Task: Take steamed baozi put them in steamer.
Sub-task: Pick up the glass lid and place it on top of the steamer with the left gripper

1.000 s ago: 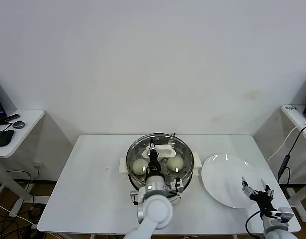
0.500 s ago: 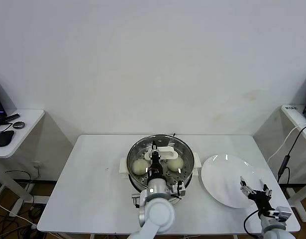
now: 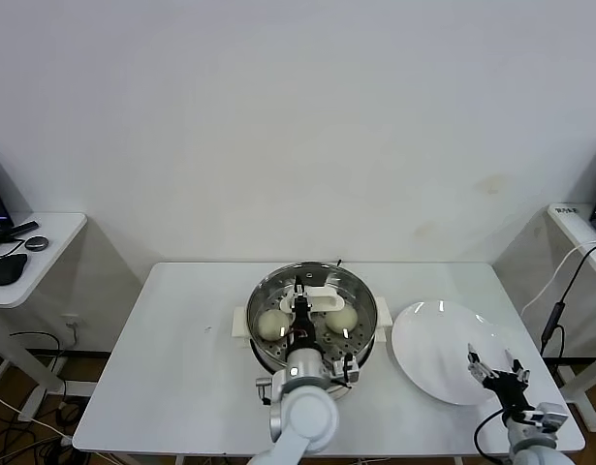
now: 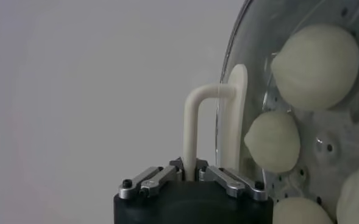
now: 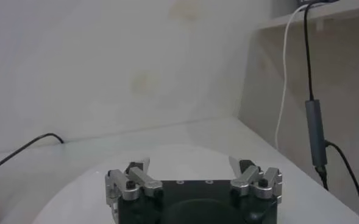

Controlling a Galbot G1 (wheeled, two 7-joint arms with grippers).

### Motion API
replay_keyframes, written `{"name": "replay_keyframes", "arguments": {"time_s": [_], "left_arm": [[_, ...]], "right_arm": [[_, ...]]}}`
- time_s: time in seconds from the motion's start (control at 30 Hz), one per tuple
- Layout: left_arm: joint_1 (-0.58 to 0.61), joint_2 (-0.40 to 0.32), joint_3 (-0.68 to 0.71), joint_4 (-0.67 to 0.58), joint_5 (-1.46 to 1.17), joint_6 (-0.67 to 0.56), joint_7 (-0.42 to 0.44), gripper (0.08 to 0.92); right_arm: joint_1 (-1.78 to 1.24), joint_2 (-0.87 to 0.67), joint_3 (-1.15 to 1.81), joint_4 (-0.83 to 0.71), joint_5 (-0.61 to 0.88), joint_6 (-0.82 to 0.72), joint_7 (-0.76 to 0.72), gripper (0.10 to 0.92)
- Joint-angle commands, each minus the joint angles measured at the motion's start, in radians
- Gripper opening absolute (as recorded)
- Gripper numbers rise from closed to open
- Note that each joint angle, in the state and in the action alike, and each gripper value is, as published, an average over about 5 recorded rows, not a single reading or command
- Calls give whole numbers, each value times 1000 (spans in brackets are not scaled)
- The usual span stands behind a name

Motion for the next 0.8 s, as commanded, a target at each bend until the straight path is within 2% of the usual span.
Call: {"name": "replay_keyframes", "arguments": {"time_s": [0.03, 0.2, 0.4, 0.67, 0.8], "left_arm": [[10, 11, 6, -4, -31, -19, -23, 171], [41, 31, 17, -66, -39, -52, -28, 212], [90, 67, 46, -181, -41, -56, -15, 383], [162, 114, 57, -339, -66, -49, 43, 617], [197, 139, 33, -428, -75, -40, 37, 730]], "right_arm": [[-1, 0, 1, 2, 0, 1, -1, 823], [0, 0, 1, 3, 0, -1, -2, 823], [3, 1, 1, -1, -1, -1, -4, 823], [6, -3, -8, -11, -8, -3, -4, 823], [-6, -3, -14, 12, -8, -12, -5, 823]]}}
